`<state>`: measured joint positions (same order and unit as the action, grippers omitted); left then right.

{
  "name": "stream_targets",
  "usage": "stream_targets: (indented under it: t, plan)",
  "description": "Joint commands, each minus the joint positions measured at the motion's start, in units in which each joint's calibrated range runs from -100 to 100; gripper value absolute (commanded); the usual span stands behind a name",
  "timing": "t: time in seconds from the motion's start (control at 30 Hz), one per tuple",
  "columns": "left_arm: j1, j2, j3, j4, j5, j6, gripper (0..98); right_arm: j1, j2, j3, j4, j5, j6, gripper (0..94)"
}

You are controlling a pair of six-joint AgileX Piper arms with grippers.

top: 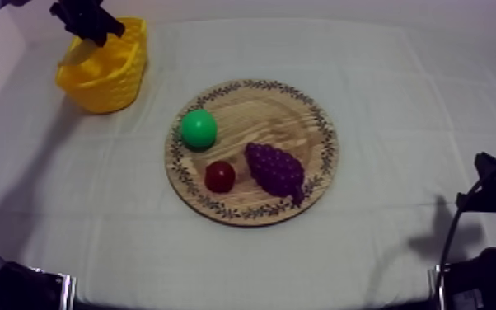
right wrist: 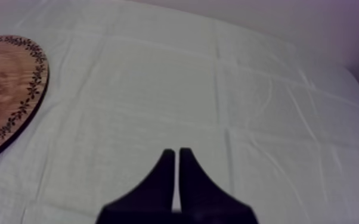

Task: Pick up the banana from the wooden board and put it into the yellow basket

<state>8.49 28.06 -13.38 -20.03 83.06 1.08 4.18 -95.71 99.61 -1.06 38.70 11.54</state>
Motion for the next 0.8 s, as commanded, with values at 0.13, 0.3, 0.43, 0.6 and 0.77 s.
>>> stream_targets:
  t: [0.13, 0.3, 0.43, 0.6, 0.77]
  plan:
    - [-0.44, 2.7, 0.92, 0.47, -1.27, 0.44, 27.0, 0.03, -0.05, 0.05, 0.01, 0.01, 0.01, 0.4]
    - [-0.73, 5.1, -1.21, 1.06, -1.92, 0.32, 27.7, 0.03, -0.05, 0.05, 0.01, 0.01, 0.01, 0.4]
    - [-1.22, 7.3, -3.33, 1.37, -2.35, -0.08, 29.3, 0.03, -0.05, 0.05, 0.01, 0.01, 0.01, 0.4]
    - [-2.21, 10.38, -5.98, 2.0, -2.53, -0.87, 30.9, 0.03, -0.05, 0.05, 0.01, 0.01, 0.01, 0.4]
    - [-2.87, 12.72, -7.54, 2.9, -3.51, -2.4, 37.0, 0.03, -0.05, 0.05, 0.01, 0.01, 0.01, 0.4]
